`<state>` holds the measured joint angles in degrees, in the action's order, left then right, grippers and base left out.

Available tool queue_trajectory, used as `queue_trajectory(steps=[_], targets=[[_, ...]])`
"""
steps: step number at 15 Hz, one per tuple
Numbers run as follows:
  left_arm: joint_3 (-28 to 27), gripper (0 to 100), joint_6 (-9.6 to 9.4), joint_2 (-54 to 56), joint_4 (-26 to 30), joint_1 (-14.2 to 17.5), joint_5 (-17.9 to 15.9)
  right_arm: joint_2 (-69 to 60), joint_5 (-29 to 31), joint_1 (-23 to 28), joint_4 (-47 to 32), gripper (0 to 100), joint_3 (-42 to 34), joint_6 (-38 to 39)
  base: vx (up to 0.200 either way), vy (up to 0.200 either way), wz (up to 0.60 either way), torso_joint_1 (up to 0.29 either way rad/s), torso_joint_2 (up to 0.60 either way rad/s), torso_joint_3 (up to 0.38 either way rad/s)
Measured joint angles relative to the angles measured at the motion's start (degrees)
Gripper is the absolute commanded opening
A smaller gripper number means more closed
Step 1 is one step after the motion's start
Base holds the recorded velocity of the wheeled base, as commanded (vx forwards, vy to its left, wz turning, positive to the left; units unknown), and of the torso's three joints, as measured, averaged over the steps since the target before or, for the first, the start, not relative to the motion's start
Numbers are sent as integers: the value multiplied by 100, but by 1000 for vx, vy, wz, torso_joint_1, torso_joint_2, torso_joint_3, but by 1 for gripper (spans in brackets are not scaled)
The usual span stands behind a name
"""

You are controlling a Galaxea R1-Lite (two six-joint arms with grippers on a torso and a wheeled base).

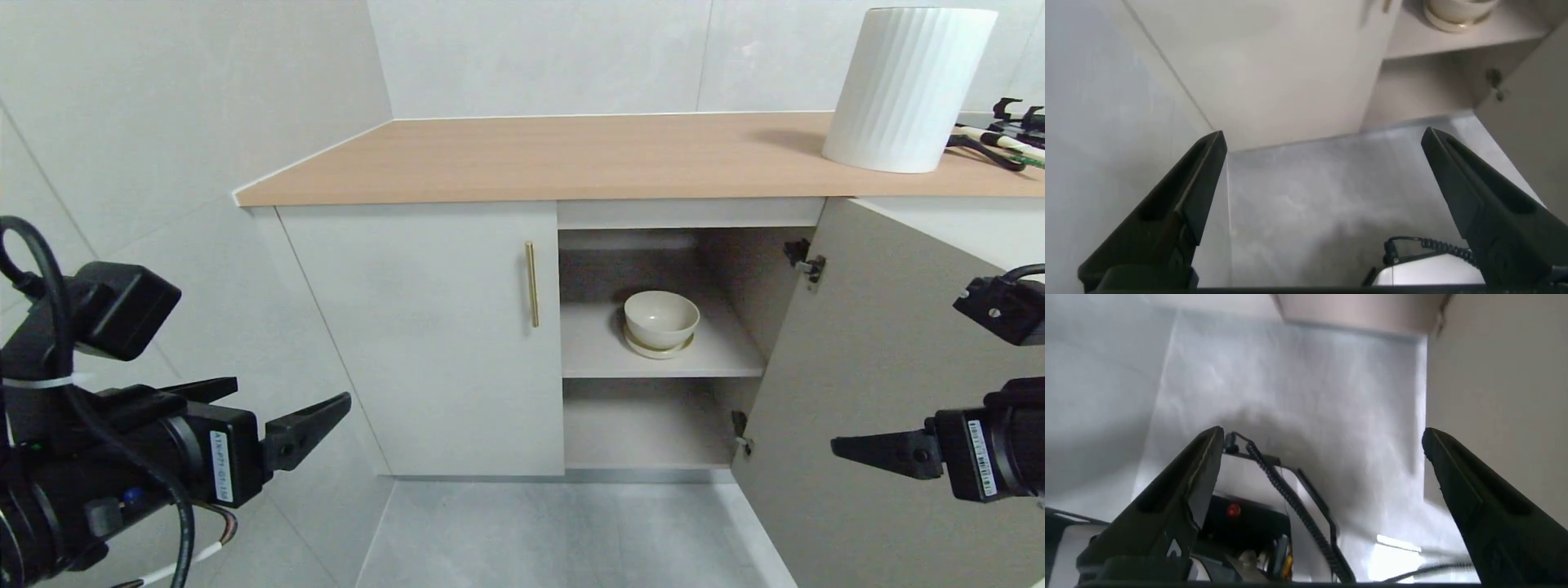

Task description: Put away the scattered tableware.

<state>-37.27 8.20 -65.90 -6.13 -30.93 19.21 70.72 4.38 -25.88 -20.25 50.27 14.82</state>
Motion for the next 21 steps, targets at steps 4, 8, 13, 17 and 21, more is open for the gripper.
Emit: queue_trajectory(steps=[4, 8, 13, 17, 21], targets=[[11, 100, 2, -2, 1, 0, 0, 1, -2, -2, -94, 100, 2, -98, -200, 0, 0, 4, -1, 4], [12, 100, -5, -2, 1, 1, 5, 6, 0, -50, -96, 100, -2, -101, -200, 0, 0, 4, 6, 0], [22, 100, -5, -5, 1, 0, 5, 28, 0, -52, -96, 100, -9, -98, 0, 0, 0, 0, 0, 0], [33, 100, -29, -5, 0, -5, 2, 26, 2, -55, -93, 100, -9, -95, 0, 0, 0, 0, 0, 0], [37, 100, -33, -6, 0, -2, 0, 20, 2, -55, -94, 100, -9, -95, 0, 0, 0, 0, 0, 0]])
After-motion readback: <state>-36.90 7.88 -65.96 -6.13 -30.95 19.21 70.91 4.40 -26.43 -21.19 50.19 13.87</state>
